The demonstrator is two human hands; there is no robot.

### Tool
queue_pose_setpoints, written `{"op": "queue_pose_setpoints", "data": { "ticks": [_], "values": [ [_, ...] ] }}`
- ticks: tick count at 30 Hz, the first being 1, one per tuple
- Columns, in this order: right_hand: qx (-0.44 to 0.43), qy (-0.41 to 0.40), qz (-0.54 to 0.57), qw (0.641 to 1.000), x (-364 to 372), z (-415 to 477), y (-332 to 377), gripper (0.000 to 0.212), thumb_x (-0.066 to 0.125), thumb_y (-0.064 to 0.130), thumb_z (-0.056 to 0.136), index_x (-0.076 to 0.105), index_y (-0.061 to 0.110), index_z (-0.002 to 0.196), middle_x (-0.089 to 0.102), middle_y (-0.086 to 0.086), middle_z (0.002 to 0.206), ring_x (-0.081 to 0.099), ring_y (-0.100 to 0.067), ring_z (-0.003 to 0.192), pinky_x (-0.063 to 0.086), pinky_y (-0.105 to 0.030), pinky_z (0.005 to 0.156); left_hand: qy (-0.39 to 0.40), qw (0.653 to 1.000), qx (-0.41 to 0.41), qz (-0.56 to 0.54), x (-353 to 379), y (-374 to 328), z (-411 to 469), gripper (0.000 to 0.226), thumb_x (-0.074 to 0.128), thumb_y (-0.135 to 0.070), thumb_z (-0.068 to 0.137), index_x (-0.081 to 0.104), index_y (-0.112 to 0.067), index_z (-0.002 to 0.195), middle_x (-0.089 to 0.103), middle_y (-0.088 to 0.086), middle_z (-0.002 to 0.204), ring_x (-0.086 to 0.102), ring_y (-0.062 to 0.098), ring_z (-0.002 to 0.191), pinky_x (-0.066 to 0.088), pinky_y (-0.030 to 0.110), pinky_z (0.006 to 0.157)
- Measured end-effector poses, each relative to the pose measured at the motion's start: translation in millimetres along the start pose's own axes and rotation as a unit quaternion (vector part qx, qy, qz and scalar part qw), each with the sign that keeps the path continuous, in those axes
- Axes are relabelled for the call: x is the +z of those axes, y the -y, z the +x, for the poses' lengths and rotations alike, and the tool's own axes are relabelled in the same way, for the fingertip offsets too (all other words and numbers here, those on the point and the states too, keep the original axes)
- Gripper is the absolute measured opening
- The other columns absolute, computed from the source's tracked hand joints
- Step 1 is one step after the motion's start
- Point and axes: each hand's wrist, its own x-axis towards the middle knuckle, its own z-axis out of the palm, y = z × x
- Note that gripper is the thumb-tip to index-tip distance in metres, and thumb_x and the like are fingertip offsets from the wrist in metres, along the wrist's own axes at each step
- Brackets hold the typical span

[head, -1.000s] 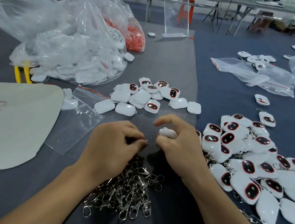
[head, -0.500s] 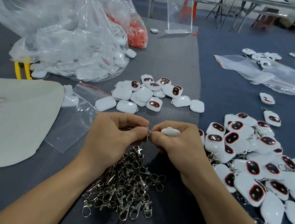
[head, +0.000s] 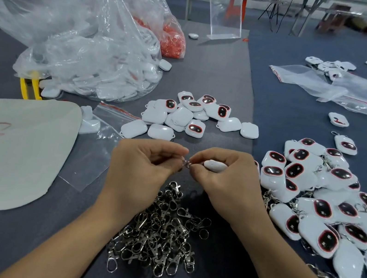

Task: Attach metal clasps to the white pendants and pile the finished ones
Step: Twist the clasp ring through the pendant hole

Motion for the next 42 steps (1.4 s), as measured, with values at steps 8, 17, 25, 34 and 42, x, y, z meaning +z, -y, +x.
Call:
{"op": "queue_pose_setpoints", "data": {
  "ticks": [8, 17, 25, 34, 42],
  "values": [
    [-0.063, 0.002, -0.039, 0.997, -5.3, -5.9, 8.1, 0.016, 0.085, 0.012, 0.079, 0.079, 0.026, 0.074, 0.072, 0.013, 0.066, 0.069, -0.009, 0.064, 0.056, -0.029, 0.063, -0.017, 0.996, 0.056, 0.071, 1.3, -0.4, -3.5, 0.041, 0.084, -0.004, 0.077, 0.077, -0.04, 0.095, 0.076, -0.02, 0.08, 0.074, 0.001, 0.076, 0.056, 0.015, 0.076],
    [-0.045, -0.014, 0.024, 0.999, -6.3, 0.2, 5.2, 0.017, 0.083, 0.002, 0.079, 0.081, 0.019, 0.075, 0.076, 0.012, 0.072, 0.072, -0.007, 0.072, 0.055, -0.018, 0.069, 0.023, 0.998, 0.024, 0.053, 0.6, 1.8, -0.9, 0.032, 0.084, -0.007, 0.077, 0.079, -0.039, 0.08, 0.075, -0.015, 0.071, 0.072, 0.007, 0.066, 0.058, 0.02, 0.063],
    [-0.044, 0.014, 0.055, 0.997, -6.1, 2.1, 0.8, 0.022, 0.08, -0.001, 0.082, 0.082, 0.02, 0.078, 0.077, 0.009, 0.073, 0.073, -0.007, 0.071, 0.054, -0.016, 0.068, 0.074, 0.997, 0.005, 0.015, -1.2, 2.3, 0.5, 0.019, 0.078, -0.006, 0.076, 0.08, -0.025, 0.073, 0.072, -0.003, 0.063, 0.058, 0.005, 0.054, 0.047, 0.021, 0.053],
    [-0.042, 0.052, 0.093, 0.993, -7.3, 3.2, -0.4, 0.025, 0.08, -0.002, 0.083, 0.081, 0.022, 0.077, 0.078, 0.005, 0.074, 0.074, -0.009, 0.072, 0.058, -0.022, 0.07, 0.087, 0.996, 0.016, 0.028, -0.8, 1.7, -1.9, 0.01, 0.072, -0.012, 0.07, 0.076, -0.02, 0.066, 0.059, 0.009, 0.054, 0.044, 0.008, 0.048, 0.034, 0.022, 0.047],
    [0.017, 0.021, 0.022, 0.999, -5.7, 2.4, 0.6, 0.025, 0.077, 0.01, 0.081, 0.076, 0.03, 0.094, 0.068, 0.018, 0.062, 0.057, -0.001, 0.053, 0.044, -0.011, 0.053, -0.047, 0.982, 0.063, 0.169, -2.3, 2.7, 1.5, 0.006, 0.071, -0.019, 0.07, 0.07, -0.024, 0.067, 0.063, -0.007, 0.056, 0.054, 0.003, 0.05, 0.041, 0.021, 0.05]
  ]
}}
